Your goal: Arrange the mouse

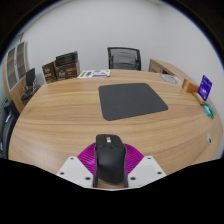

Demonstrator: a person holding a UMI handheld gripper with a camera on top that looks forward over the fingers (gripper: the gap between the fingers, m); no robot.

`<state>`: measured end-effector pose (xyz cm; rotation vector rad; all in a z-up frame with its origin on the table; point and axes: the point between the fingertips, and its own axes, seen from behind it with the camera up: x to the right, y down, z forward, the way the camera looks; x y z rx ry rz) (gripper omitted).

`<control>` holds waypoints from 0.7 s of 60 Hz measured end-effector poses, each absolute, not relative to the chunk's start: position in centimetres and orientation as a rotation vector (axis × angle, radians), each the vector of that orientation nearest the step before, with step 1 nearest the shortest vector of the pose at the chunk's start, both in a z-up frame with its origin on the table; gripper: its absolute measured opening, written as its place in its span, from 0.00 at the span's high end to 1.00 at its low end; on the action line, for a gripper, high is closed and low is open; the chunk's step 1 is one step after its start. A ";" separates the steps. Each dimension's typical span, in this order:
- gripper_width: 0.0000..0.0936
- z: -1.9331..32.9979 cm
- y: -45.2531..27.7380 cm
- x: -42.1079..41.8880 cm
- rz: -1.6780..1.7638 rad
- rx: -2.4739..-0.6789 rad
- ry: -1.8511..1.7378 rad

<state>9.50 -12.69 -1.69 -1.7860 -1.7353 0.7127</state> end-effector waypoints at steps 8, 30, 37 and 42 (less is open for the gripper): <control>0.66 -1.1 -12.2 9.8 0.707 -1.831 -1.708; 0.66 9.5 -8.4 2.9 0.788 -1.775 -1.565; 0.67 12.2 -6.2 -1.9 0.791 -1.730 -1.513; 0.67 12.2 -5.0 -5.2 0.775 -1.712 -1.499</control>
